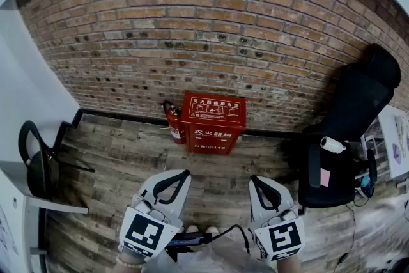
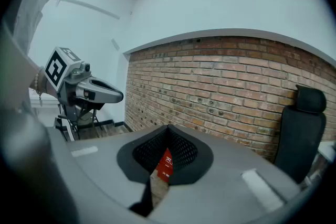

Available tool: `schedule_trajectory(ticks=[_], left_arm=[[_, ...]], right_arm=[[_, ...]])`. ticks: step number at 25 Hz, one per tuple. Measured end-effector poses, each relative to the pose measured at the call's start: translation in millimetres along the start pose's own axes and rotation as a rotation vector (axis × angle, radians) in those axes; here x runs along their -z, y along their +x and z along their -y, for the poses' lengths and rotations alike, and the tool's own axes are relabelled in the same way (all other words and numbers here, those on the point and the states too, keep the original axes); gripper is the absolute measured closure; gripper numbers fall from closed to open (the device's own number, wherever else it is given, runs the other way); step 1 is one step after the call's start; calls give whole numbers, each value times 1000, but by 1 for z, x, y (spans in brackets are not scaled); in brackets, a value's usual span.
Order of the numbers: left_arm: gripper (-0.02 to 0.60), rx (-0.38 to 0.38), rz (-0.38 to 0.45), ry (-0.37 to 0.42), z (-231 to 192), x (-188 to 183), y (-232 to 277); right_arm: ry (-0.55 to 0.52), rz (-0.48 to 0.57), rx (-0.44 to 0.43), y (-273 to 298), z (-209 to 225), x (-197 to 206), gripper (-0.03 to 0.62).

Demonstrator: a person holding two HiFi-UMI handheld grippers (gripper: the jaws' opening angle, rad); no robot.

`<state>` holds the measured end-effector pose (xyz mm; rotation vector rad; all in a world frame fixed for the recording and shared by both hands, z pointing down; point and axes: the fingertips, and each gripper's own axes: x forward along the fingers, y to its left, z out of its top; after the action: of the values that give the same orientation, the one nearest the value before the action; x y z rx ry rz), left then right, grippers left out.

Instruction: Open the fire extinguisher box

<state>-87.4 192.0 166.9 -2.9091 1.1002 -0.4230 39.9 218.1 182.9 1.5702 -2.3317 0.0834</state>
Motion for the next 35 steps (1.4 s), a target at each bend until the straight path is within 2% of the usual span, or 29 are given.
schedule_trajectory(ticks=[19, 26, 35], left_arm=[[586, 11, -1, 13, -3, 4, -9], [586, 26, 6, 31, -8, 5, -16], [586, 43, 19, 63, -16, 7, -30]], right_arm=[[-29, -30, 4, 1, -12, 5, 592], [-9, -23, 35, 2, -16, 2, 592], [24, -8, 21, 1, -34, -2, 592]])
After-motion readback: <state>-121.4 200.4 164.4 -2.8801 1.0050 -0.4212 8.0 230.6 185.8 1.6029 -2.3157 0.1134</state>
